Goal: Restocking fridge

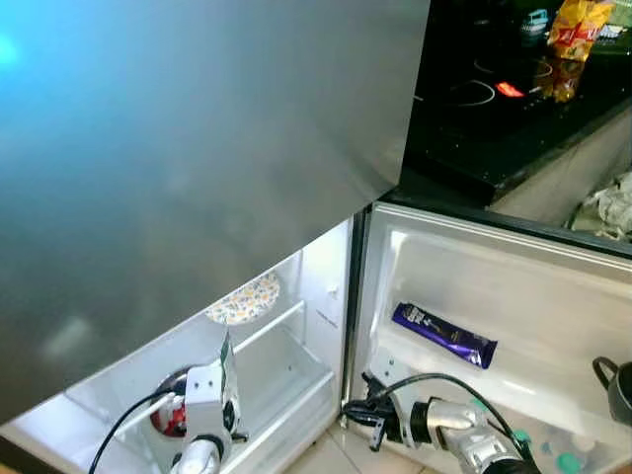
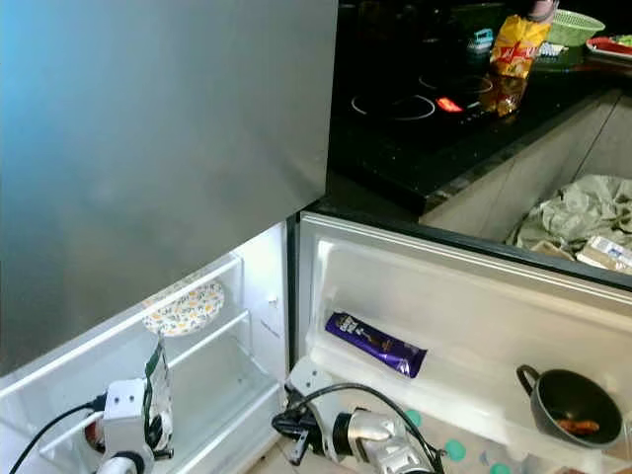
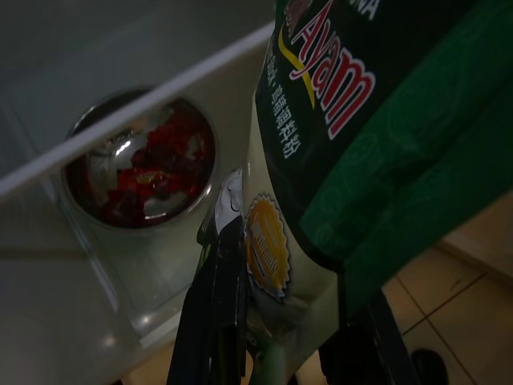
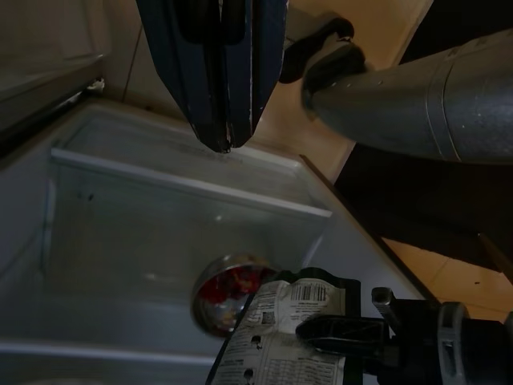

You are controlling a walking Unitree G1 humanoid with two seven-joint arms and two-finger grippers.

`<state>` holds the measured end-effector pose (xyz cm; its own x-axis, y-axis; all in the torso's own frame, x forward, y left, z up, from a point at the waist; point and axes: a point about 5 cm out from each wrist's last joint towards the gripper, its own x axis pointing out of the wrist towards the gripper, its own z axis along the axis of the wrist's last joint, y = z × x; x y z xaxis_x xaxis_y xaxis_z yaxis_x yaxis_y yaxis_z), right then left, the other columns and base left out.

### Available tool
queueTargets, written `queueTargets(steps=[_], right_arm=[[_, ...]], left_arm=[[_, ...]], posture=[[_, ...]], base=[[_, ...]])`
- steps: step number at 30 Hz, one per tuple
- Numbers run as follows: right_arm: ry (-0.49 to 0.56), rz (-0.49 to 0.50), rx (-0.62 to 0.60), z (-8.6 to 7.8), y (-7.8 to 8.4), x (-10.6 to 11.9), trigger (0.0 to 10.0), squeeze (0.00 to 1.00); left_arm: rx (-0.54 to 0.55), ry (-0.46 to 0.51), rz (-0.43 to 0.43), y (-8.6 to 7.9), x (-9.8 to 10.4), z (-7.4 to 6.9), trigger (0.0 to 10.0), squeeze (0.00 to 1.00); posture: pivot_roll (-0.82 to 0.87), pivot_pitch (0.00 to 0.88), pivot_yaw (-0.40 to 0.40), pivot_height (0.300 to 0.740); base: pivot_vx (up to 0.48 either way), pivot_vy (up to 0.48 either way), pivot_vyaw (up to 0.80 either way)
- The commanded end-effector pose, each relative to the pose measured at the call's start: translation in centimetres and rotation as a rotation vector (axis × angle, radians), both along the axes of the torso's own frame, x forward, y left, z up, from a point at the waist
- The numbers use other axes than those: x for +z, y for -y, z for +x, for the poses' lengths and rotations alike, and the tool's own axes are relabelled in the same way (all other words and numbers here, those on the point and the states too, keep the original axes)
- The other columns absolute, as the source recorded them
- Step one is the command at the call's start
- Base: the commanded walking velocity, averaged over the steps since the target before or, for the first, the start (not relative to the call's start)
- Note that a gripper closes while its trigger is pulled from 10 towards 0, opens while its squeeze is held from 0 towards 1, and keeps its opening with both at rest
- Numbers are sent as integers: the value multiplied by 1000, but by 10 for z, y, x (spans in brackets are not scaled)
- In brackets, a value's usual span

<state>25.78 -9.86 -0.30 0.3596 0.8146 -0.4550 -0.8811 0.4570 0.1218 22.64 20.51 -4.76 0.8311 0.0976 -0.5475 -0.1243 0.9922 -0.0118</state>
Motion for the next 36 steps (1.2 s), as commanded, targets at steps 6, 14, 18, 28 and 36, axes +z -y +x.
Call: queueTargets(steps=[6, 14, 18, 28, 36], right_arm=[[-18, 12, -20, -2, 0, -2, 10000, 0], [-12, 35, -22, 0, -1, 1, 10000, 0], [-7, 48, -13, 0, -4, 3, 10000, 0], [-6, 59, -3, 0, -5, 4, 10000, 0], [8, 147, 5, 3, -8, 13, 10000, 0]], left_arm=[[-11, 26, 36, -7, 5, 3, 10000, 0], [-17, 92, 39, -8, 16, 18, 10000, 0], [-25, 112, 56, -10, 22, 24, 10000, 0], [-16, 150, 74, -15, 29, 30, 10000, 0], [-43, 265, 93, -12, 50, 50, 10000, 0]], posture=[[-97, 0, 12, 610], [-95, 0, 14, 575], [-95, 0, 14, 550], [-99, 0, 21, 505], [-99, 0, 21, 495]], base=[[0, 0, 0], [0, 0, 0], [0, 0, 0], [0, 0, 0], [0, 0, 0]])
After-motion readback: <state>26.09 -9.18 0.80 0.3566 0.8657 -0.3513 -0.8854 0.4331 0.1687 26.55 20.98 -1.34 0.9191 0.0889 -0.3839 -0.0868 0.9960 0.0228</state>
